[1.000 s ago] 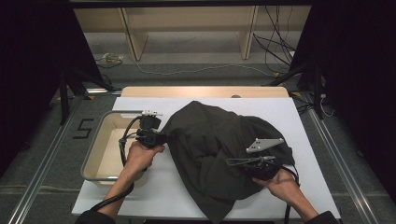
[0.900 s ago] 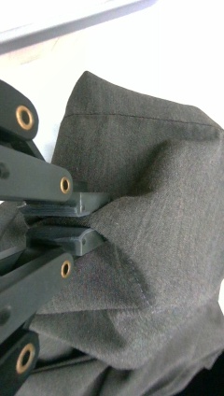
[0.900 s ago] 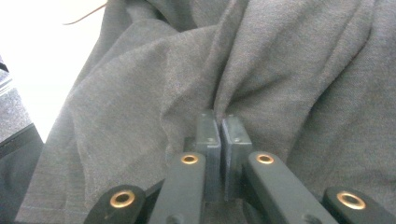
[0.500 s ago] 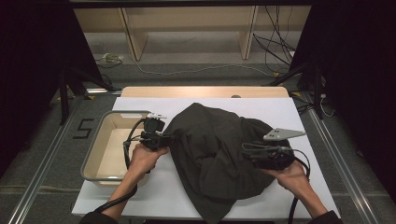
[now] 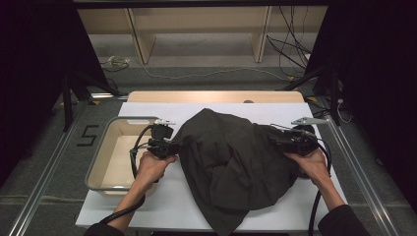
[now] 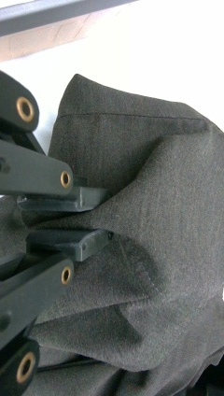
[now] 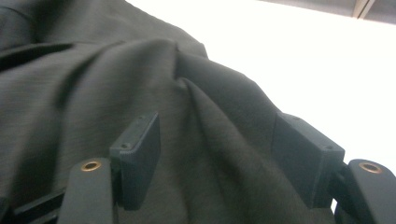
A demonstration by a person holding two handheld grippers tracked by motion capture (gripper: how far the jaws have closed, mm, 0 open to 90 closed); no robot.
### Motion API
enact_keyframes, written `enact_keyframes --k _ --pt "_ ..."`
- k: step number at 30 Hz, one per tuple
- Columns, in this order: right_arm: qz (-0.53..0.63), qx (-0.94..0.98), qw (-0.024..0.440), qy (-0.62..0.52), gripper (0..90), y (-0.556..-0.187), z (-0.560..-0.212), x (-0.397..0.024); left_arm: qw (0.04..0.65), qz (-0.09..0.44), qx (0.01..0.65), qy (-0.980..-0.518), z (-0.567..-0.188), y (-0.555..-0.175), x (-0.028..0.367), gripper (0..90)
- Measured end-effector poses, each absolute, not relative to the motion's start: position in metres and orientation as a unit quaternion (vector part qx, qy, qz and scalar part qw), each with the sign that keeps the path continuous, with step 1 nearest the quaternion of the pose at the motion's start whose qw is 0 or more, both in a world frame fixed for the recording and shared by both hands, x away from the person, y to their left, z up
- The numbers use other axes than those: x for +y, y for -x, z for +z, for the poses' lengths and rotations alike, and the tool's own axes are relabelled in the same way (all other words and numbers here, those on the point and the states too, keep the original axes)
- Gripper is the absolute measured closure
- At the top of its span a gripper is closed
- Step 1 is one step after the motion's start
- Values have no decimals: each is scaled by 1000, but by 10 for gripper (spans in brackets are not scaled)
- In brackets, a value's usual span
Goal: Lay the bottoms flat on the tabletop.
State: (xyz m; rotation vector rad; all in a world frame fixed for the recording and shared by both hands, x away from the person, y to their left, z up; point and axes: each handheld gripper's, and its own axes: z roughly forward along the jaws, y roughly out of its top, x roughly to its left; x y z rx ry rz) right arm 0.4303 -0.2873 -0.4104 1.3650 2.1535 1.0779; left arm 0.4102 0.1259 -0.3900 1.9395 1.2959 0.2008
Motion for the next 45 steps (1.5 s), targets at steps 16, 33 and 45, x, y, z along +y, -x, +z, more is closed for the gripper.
enact_keyframes --k 16,33,45 --pt "315 798 176 -482 890 -423 -411 -297 411 74 508 -753 -389 -410 123 577" --pt "314 745 212 -549 890 -390 -398 -361 404 97 509 -754 -379 -397 117 248" --pt "271 791 165 -524 872 -390 -422 -336 387 116 512 -758 -376 -384 121 177"
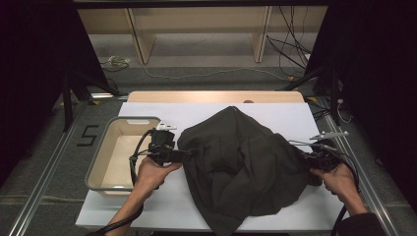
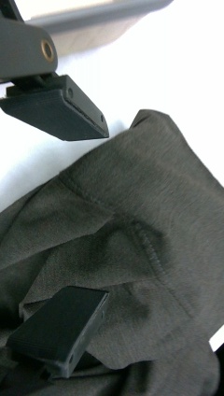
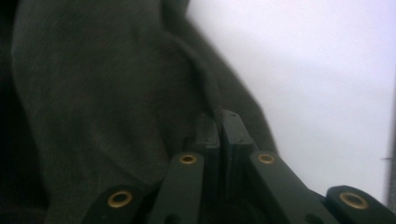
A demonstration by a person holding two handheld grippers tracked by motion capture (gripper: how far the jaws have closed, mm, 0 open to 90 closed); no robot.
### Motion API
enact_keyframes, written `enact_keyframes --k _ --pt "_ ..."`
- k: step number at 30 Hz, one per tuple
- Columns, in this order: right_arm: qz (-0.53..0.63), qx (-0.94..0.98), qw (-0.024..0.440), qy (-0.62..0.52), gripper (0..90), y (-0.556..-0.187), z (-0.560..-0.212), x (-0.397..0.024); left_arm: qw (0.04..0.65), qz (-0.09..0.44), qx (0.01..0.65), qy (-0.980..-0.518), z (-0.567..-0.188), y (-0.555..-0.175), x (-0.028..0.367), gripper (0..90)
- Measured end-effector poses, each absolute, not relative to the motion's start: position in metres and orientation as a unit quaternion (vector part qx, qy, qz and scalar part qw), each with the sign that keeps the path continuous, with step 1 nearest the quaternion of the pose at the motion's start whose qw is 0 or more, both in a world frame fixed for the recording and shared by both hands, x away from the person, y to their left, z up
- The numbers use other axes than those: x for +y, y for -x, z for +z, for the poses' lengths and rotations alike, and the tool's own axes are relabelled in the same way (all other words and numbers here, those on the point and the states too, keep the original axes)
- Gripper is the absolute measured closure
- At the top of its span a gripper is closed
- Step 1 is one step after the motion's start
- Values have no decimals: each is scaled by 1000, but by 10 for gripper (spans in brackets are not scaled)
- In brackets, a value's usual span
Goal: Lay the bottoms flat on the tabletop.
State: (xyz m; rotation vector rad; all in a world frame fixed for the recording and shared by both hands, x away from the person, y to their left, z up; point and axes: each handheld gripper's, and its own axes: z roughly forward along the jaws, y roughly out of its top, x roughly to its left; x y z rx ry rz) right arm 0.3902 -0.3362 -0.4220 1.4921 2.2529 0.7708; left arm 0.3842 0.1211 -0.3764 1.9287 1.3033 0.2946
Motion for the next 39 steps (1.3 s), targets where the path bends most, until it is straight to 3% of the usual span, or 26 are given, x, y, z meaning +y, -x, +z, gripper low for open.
enact_keyframes --k 6,11,13,20,28,34,36,39 --pt "261 803 149 -515 812 -390 -427 -329 397 96 514 -754 -374 -380 127 182" --pt "321 777 168 -514 594 -388 -411 -329 380 82 509 -768 -384 -376 119 183" --pt "353 762 183 -511 550 -386 -401 -328 375 79 512 -769 -387 -374 116 183" --pt "392 753 189 -493 516 -389 -390 -311 341 69 515 -784 -406 -369 105 178" --pt "361 773 172 -493 555 -405 -406 -299 328 46 526 -783 -426 -368 102 172" --pt "340 791 149 -486 769 -408 -420 -293 332 22 527 -782 -440 -373 96 178" --pt "323 804 142 -478 826 -407 -424 -288 344 10 515 -785 -443 -374 95 242" --pt "304 817 134 -471 870 -406 -431 -281 358 14 503 -787 -445 -376 94 496"
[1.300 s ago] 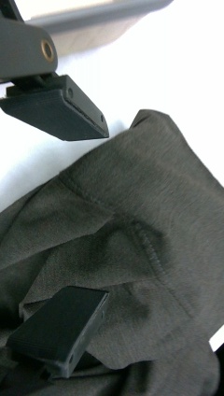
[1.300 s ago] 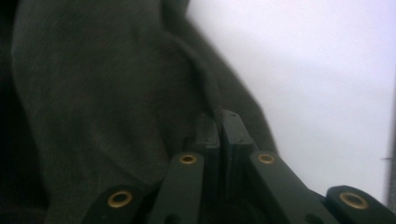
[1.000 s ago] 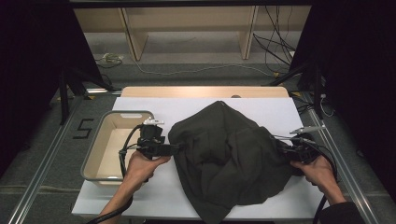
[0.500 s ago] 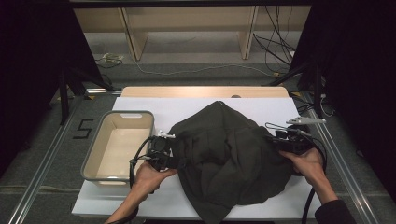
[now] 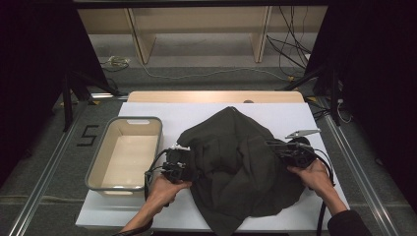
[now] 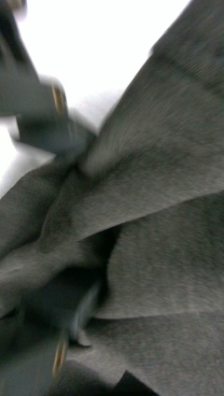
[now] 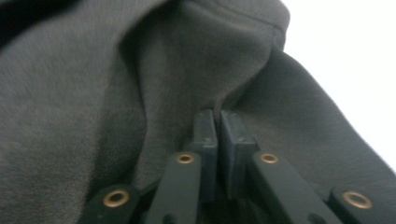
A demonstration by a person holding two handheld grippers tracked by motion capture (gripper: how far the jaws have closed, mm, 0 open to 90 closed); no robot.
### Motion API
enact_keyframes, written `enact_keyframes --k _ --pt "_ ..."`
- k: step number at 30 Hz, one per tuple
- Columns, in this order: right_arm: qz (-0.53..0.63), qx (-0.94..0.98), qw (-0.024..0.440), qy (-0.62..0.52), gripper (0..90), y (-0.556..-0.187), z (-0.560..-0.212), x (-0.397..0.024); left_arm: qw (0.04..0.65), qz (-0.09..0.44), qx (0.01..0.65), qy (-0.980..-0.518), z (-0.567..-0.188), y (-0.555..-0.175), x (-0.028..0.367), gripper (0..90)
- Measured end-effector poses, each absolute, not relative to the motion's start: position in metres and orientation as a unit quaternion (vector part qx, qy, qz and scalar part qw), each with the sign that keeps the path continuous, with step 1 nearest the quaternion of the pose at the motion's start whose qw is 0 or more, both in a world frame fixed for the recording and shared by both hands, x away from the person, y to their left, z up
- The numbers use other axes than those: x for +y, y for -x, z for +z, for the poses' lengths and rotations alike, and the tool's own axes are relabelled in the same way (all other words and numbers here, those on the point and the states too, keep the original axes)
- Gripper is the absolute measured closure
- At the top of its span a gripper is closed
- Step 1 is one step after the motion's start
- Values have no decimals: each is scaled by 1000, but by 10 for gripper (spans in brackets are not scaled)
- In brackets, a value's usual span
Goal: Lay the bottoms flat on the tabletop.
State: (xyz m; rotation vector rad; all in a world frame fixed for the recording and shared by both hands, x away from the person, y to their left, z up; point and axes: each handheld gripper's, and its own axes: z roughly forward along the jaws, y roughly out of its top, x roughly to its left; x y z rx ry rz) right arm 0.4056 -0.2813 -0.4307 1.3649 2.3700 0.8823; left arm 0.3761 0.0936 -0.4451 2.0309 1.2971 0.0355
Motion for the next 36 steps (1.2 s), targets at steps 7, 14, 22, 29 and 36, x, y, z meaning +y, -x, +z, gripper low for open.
enact_keyframes --k 7,14,22,29,36 --pt "270 837 114 -462 882 -400 -443 -274 372 1 484 -792 -436 -376 104 812" --pt "261 838 114 -465 883 -389 -439 -277 383 -11 472 -794 -420 -371 117 840" --pt "253 833 121 -477 876 -388 -436 -288 382 2 482 -788 -401 -380 141 840" --pt "316 801 166 -480 562 -394 -419 -296 381 2 479 -791 -401 -381 135 834" --pt "324 774 178 -515 517 -417 -422 -313 378 7 477 -794 -402 -381 132 831"
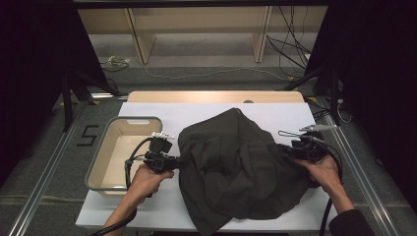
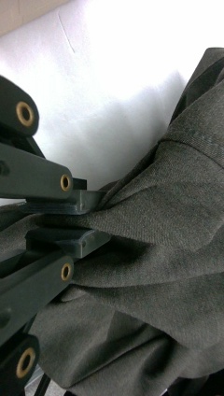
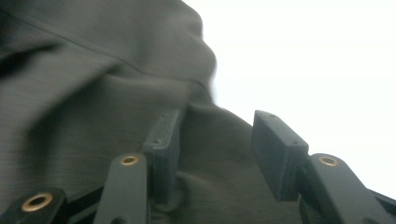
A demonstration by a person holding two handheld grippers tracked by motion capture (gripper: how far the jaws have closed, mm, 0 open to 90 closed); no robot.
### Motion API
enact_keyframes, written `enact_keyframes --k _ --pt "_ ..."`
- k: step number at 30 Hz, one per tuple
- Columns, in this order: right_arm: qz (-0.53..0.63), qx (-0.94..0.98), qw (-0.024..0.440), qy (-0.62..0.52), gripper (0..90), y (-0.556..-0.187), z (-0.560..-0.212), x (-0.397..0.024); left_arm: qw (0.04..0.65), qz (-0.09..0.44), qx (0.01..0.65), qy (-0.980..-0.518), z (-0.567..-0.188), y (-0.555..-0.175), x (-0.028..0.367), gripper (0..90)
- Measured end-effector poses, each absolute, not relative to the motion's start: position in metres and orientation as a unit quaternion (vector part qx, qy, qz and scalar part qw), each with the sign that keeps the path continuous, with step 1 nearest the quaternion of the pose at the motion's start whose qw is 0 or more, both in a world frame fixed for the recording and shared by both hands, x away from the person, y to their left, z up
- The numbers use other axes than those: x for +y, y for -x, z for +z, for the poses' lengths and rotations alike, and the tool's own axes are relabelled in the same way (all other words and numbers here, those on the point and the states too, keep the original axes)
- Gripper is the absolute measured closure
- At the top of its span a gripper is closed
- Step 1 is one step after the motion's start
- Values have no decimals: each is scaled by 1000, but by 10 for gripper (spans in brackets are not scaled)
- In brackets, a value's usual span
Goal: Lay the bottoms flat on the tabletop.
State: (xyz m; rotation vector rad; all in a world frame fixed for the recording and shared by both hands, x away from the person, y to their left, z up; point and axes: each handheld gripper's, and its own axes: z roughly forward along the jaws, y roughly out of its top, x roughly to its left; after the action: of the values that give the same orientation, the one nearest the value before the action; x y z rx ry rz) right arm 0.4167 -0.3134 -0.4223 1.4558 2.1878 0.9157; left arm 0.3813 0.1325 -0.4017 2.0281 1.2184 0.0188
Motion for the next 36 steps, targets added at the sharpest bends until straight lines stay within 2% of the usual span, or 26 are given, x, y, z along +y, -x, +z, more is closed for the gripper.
enact_keyframes --k 7,17,20,22,29,32,36 --pt "301 781 137 -530 430 -435 -445 -325 377 14 474 -796 -403 -382 129 828" --pt "268 798 126 -525 326 -454 -459 -322 377 9 474 -796 -405 -382 129 826" --pt "268 799 113 -527 319 -457 -462 -325 375 11 474 -797 -407 -383 129 826" --pt "270 803 108 -521 370 -456 -463 -325 373 11 473 -798 -409 -383 128 827" --pt "267 819 79 -503 668 -450 -460 -321 373 9 474 -798 -410 -382 129 827" --pt "256 823 85 -501 806 -443 -454 -321 372 8 475 -797 -411 -383 131 827" --pt "241 829 86 -497 854 -427 -445 -323 377 10 478 -794 -409 -382 133 826"
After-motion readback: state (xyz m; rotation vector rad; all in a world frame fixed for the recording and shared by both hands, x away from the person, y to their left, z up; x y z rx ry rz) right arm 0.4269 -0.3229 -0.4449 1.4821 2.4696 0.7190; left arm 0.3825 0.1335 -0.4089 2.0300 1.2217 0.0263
